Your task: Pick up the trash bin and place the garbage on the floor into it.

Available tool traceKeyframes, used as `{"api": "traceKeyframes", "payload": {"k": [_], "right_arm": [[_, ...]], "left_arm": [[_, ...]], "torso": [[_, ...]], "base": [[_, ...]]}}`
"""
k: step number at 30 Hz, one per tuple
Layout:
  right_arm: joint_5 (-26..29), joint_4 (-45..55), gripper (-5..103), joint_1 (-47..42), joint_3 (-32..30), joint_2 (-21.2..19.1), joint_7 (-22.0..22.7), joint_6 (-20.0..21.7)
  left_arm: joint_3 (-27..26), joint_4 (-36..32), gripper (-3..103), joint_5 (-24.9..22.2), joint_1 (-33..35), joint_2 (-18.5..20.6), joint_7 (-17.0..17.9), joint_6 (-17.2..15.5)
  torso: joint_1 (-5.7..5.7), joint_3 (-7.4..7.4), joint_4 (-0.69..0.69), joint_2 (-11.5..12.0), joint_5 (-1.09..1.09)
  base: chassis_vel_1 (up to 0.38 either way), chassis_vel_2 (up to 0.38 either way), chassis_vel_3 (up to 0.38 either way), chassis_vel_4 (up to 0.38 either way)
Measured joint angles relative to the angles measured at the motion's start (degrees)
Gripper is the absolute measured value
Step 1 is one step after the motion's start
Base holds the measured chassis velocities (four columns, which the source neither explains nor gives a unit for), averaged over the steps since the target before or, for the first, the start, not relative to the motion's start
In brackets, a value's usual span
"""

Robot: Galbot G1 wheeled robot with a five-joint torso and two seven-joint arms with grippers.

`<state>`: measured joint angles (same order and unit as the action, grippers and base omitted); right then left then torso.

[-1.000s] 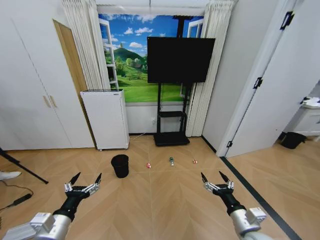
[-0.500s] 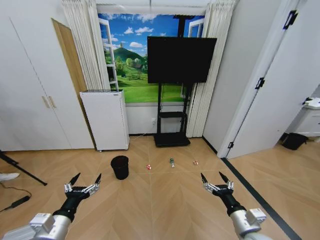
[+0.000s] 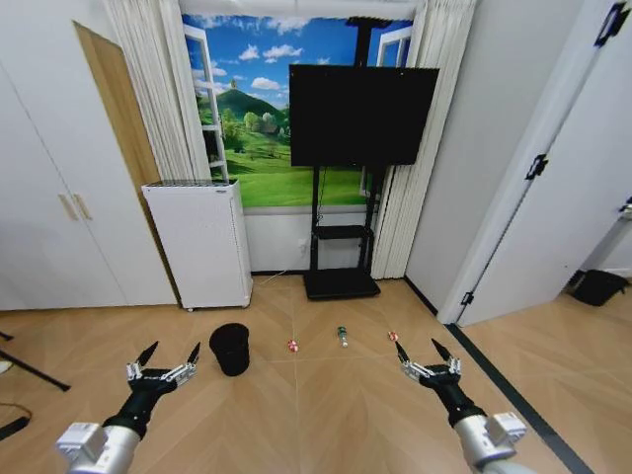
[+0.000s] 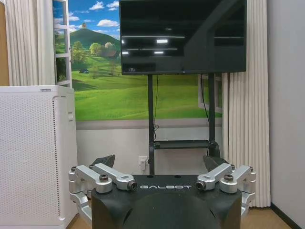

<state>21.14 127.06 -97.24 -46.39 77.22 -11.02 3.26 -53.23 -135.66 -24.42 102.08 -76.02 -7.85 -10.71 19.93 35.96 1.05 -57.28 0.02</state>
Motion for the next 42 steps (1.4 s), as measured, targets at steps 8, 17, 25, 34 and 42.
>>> {"api": "traceKeyframes", "payload": {"k": [8, 17, 25, 34, 42], "right_arm": [[0.0, 0.0, 100, 0.2, -0.1, 0.0, -0.1, -0.1], [-0.1, -0.3, 100, 0.0, 0.0, 0.3, -0.4, -0.3], [-0.5, -0.7, 100, 0.2, 0.2, 0.3, -0.5, -0.3], [-1.5, -1.3, 100, 0.3, 0.6, 0.6, -0.4, -1.2], [-1.2, -1.6, 100, 0.4, 0.4, 0.6, 0.1, -1.2]], "left_arm": [[-0.2, 0.0, 100, -0.1, -0.2, 0.0, 0.0, 0.0], [-0.1, 0.5, 100, -0.1, -0.5, 0.0, 0.1, 0.0], [0.1, 1.1, 100, -0.1, -1.1, 0.2, 0.3, 0.0], [0.3, 1.5, 100, 0.0, -1.2, 0.0, 0.6, -0.1], [0.5, 1.2, 100, 0.3, -1.1, -0.1, 0.7, -0.9]], "torso": [[0.01, 0.00, 0.00, 0.0, -0.01], [-0.01, -0.01, 0.01, 0.0, -0.05], [-0.01, -0.01, 0.01, 0.0, -0.03], [0.01, 0.00, 0.00, 0.0, 0.01], [-0.62, -0.76, 0.04, 1.3, -0.03]], "base": [[-0.278, 0.272, 0.276, -0.269], [-0.268, 0.268, 0.265, -0.266], [-0.277, 0.269, 0.264, -0.276], [-0.259, 0.261, 0.254, -0.251], [-0.094, 0.095, 0.062, -0.057]]}}
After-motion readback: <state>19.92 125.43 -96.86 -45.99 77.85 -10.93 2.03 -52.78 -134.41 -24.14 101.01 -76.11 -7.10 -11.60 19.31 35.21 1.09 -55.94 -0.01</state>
